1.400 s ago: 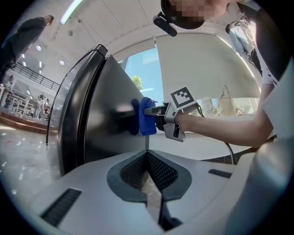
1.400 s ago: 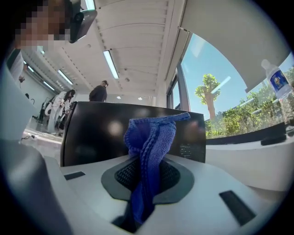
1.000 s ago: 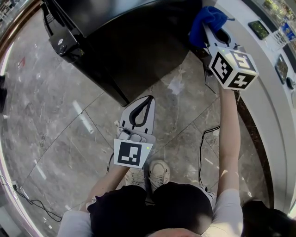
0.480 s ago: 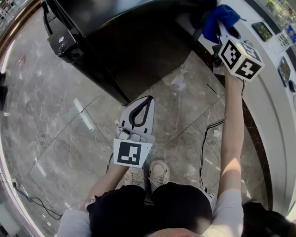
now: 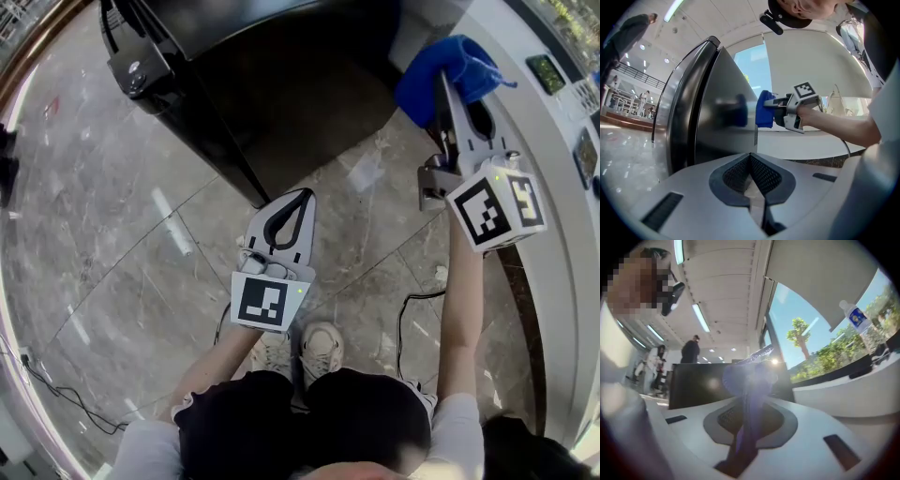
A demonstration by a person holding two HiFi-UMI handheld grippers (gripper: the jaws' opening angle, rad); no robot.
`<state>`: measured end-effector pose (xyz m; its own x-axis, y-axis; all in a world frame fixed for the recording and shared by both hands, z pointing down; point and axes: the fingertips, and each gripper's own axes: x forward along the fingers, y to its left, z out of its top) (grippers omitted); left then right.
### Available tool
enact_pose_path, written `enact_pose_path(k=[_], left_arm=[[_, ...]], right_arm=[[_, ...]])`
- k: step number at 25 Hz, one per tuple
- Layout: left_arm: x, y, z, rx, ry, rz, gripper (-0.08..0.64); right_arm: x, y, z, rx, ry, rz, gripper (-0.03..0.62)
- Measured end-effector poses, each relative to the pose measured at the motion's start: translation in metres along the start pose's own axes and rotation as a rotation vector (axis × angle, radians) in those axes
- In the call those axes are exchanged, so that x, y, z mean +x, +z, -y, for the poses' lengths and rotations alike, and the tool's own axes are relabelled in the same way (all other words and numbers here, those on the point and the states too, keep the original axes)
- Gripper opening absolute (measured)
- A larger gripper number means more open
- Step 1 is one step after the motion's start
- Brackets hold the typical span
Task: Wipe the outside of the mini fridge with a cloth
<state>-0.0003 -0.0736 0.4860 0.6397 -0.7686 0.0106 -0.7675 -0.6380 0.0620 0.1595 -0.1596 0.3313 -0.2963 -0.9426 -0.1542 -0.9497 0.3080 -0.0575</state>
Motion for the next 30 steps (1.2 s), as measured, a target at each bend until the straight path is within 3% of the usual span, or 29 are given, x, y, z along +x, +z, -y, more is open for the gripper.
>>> enact_pose_path(k=[5,8,11,15,21,26,30], left_arm=[[0.009,-0.017,0.001,0.026,-0.009,-0.066,0.005],[0.023,-0.03,0.014,0.058,-0.043,-0.095,0.005],[0.037,-0.038,0.029,0.063,-0.083,-0.087,0.005],[0.034,-0.05,0.034,0.055,-0.099,-0.096,0.005],[0.018,-0.033,0.024,0.028,-0.063,-0.076,0.005],[0.008,-0.019,0.009,-0.008,-0.009,0.014,0.005],[0.001,-0.025,-0.002,0.02,0.0,-0.06,0.005]], right_arm=[[-0.009,-0.025,-0.135,0.087,0.403,-0.045,0.075],[-0.01,-0.043,-0.191,0.081,0.556,-0.097,0.075],[-0.01,-0.059,-0.226,0.055,0.655,-0.141,0.075],[-0.006,-0.065,-0.247,0.017,0.731,-0.16,0.075],[0.0,-0.054,-0.26,0.013,0.779,-0.118,0.075],[0.001,-0.06,-0.263,0.019,0.768,-0.115,0.075],[0.0,-0.064,-0.247,-0.012,0.719,-0.13,0.075]])
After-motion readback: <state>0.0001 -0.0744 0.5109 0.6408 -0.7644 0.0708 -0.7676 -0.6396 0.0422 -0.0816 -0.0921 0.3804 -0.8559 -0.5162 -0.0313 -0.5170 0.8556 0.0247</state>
